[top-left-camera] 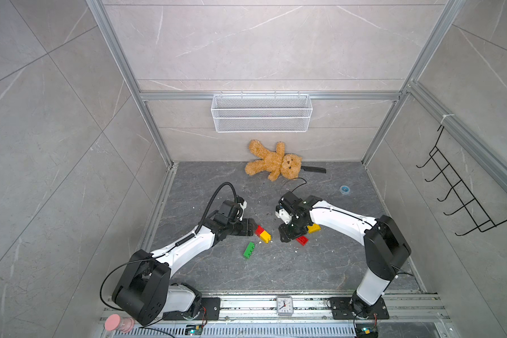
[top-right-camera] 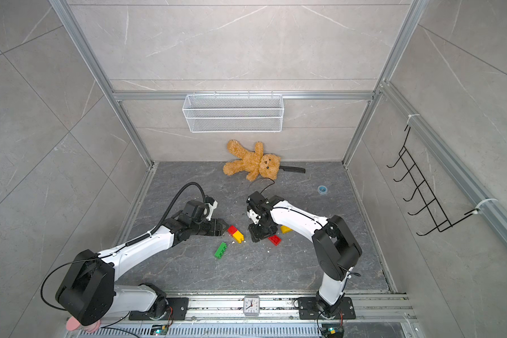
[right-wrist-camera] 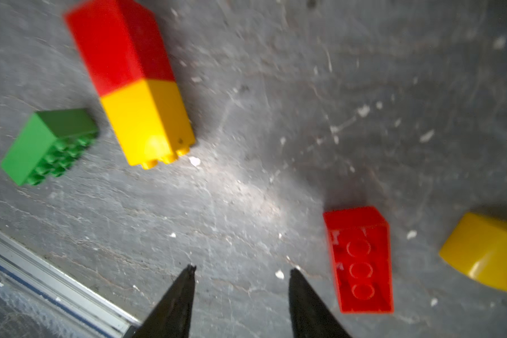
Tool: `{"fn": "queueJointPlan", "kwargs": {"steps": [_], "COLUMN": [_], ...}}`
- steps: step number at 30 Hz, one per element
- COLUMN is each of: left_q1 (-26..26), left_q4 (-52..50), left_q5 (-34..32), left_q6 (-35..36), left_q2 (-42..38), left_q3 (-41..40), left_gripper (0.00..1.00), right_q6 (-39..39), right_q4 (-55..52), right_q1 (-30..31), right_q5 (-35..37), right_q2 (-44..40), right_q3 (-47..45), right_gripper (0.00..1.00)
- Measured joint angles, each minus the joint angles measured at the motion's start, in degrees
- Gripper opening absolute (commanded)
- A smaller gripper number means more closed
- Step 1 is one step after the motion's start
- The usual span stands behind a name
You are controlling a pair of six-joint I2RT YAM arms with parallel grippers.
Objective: Assemble an ice cream with lego
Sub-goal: Adjust the lego brick at the center of the board.
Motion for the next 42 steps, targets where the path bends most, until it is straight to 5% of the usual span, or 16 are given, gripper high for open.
{"fn": "queueJointPlan", "kwargs": {"steps": [7,20,42], "left_q1": [10.9,11.6,11.6], "left_q4": [-0.4,-0.6,-1.2], "left_q5": [5.5,9.0,8.9], "left_q6": [-2.0,-3.2,-3.2], "left_q2": [-7.2,-9.3,-10.9], "left_q3": [-3.3,-6.0,-6.7], "left_gripper": [0.76,0.78,0.78], "right_q6": [-0.7,-2.1,-3.1], "right_q4": [23.8,44.9,50.5], "right_q1": [7.6,9.9,10.1], "right_q5": [2.1,8.0,13.4], "right_q2": [-6.6,-1.8,3.4], "right_q3": [-15.0,-21.6,-20.5], "right_gripper": [0.68,0.67,0.26]}}
